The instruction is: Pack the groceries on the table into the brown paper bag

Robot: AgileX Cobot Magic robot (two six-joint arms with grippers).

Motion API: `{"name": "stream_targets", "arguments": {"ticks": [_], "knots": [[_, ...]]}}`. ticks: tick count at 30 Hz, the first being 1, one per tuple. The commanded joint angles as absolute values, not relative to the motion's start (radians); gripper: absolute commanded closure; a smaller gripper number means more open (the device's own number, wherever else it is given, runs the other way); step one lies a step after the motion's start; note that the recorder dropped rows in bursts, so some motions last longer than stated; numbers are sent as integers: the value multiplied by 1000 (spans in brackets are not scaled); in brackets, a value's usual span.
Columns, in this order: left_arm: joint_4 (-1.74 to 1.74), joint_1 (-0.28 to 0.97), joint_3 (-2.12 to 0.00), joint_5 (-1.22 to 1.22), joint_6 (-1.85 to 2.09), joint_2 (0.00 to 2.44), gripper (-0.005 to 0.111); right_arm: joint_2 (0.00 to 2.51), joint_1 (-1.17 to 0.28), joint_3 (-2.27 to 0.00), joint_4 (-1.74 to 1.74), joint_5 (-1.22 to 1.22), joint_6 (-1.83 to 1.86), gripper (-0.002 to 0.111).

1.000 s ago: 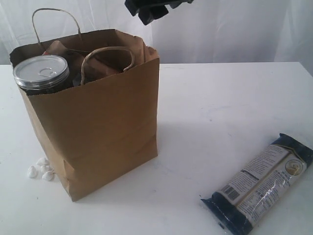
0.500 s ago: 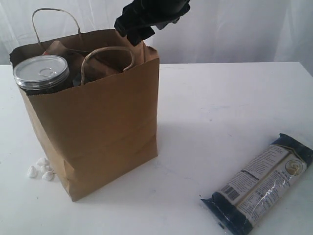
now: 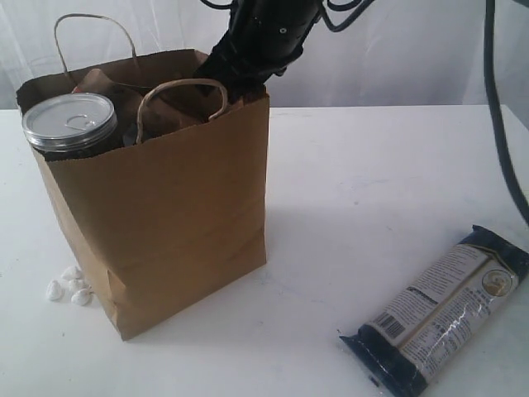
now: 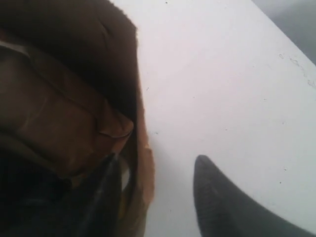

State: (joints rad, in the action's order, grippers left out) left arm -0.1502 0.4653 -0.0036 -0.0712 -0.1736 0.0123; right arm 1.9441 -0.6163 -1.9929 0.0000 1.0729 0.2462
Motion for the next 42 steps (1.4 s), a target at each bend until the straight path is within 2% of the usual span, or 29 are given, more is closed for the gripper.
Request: {"name": "stream_targets", "arguments": {"ticks": [1,3,4,24,35,42], "knots": [[-154,471,0,-77,-180,7,107,1944,-608,-2002,-11,1062,255,93],[-154,471,0,-77,-180,7,107,1944,-608,-2002,-21,1073,255,107],[-154,471,0,-77,-180,7,107,1944,-608,-2002,-26,1078,250,108],[-154,471,0,-77,-180,7,107,1882,-523,-1994,-190,1221,131,108],[-154,471,0,-77,-180,7,107,1686,-399,-1684,-202,1152,153,108],[-154,471,0,-77,-180,7,107,1636,-378,-1616,-199,1102,155,108]]}}
